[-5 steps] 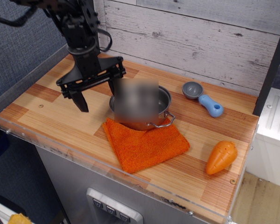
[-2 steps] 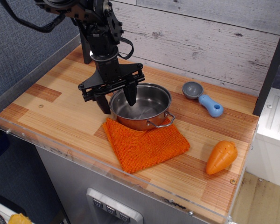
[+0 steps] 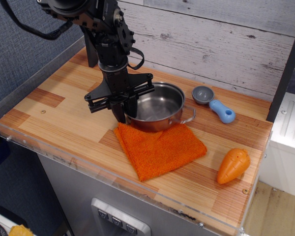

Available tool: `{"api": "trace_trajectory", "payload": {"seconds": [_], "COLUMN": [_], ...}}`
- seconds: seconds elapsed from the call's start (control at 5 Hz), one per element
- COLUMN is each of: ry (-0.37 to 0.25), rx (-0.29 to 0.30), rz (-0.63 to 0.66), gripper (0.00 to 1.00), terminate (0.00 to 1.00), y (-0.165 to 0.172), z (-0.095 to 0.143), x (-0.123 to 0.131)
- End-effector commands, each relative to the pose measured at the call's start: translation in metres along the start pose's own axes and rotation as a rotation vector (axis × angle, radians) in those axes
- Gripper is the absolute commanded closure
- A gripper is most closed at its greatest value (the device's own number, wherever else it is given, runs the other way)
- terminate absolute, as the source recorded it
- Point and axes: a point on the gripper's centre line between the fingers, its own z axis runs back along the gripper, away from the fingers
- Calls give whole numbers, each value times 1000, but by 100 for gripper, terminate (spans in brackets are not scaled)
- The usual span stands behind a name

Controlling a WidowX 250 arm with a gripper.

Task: Move pot off orange towel to front left corner of shelf.

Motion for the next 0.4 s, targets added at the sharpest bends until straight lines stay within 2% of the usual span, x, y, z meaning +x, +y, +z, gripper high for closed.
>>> {"api": "trace_trajectory", "payload": {"seconds": [0.0,0.2], "ry": [-32,-40], "rx": [-29,-54], "rz": [3,2], "gripper": [100,100], "terminate": [0,0], "y": [-2,-3], "z": [15,25], "x": [-1,1]}}
